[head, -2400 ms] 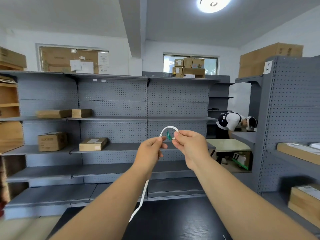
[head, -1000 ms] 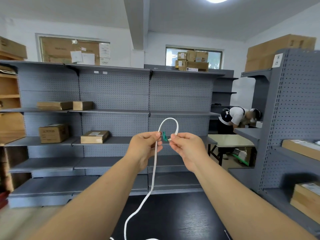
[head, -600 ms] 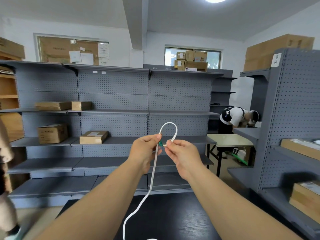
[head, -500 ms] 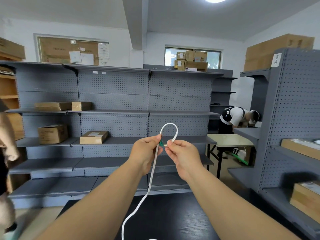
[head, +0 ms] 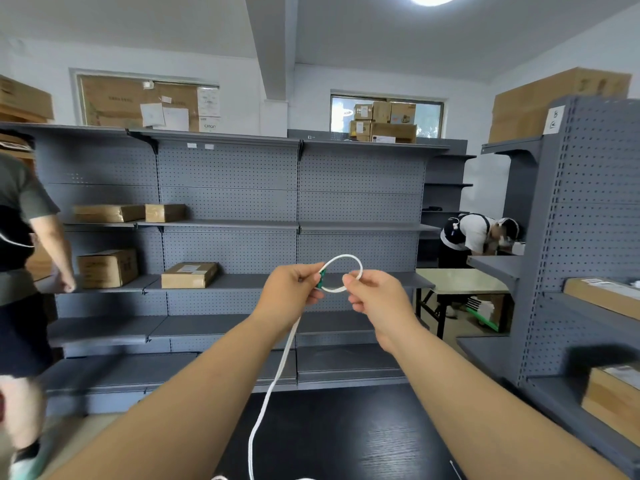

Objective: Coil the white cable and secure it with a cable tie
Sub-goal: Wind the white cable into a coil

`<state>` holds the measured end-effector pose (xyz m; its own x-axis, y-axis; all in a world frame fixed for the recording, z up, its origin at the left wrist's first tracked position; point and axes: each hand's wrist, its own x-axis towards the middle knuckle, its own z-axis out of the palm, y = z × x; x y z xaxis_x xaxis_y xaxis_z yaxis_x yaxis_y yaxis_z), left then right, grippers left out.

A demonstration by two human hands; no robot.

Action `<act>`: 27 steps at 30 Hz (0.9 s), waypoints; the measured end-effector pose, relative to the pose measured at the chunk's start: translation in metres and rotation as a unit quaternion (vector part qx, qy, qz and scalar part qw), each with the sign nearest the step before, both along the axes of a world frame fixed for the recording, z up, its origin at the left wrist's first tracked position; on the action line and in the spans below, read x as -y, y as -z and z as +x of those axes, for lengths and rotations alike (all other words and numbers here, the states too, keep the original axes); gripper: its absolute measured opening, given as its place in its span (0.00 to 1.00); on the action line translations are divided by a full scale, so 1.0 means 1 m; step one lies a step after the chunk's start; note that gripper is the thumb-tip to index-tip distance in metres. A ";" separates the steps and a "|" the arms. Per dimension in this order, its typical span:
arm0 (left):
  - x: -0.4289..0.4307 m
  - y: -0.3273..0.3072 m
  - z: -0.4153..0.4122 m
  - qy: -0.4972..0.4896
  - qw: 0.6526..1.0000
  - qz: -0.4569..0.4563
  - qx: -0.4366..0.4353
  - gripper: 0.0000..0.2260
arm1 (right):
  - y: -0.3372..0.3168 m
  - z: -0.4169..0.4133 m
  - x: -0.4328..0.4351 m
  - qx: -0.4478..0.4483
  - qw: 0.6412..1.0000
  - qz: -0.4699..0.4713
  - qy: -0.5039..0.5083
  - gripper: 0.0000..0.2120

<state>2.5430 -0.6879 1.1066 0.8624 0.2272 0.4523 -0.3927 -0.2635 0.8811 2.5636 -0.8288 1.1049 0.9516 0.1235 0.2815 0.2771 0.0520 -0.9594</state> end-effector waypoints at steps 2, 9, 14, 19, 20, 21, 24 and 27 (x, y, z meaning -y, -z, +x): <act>-0.002 -0.001 0.000 -0.001 1.000 -0.003 0.004 0.11 | -0.005 0.001 0.004 0.036 0.999 -0.022 0.020 0.02; -0.004 -0.003 -0.008 -0.007 0.992 -0.124 -0.028 0.04 | -0.007 0.004 0.011 0.058 0.997 -0.039 0.020 0.04; 0.004 0.000 -0.010 0.005 0.978 -0.203 -0.040 0.05 | -0.003 0.001 0.005 0.063 0.996 -0.064 0.012 0.03; 0.008 0.016 -0.010 -0.024 0.983 -0.180 -0.042 0.08 | 0.002 0.001 -0.001 0.045 0.999 -0.018 -0.007 0.05; 0.006 0.019 -0.011 -0.018 0.985 -0.164 -0.045 0.09 | 0.002 0.003 -0.001 0.043 0.999 -0.012 -0.006 0.06; 0.004 0.022 -0.011 -0.004 0.987 -0.150 -0.050 0.09 | 0.002 0.004 0.000 0.040 0.999 -0.006 -0.004 0.07; -0.004 0.031 -0.014 0.065 0.985 -0.133 -0.083 0.11 | -0.001 0.007 0.004 0.033 0.999 0.013 0.002 0.06; -0.012 0.038 -0.016 0.103 0.978 -0.129 -0.128 0.10 | -0.003 0.010 0.009 0.031 0.999 0.016 0.006 0.05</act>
<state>2.5270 -0.6760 1.0682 0.9794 0.1139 0.1665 -0.1721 0.0419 0.9842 2.5738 -0.8373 1.1083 0.9333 0.1016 0.3444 0.3376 0.0779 -0.9380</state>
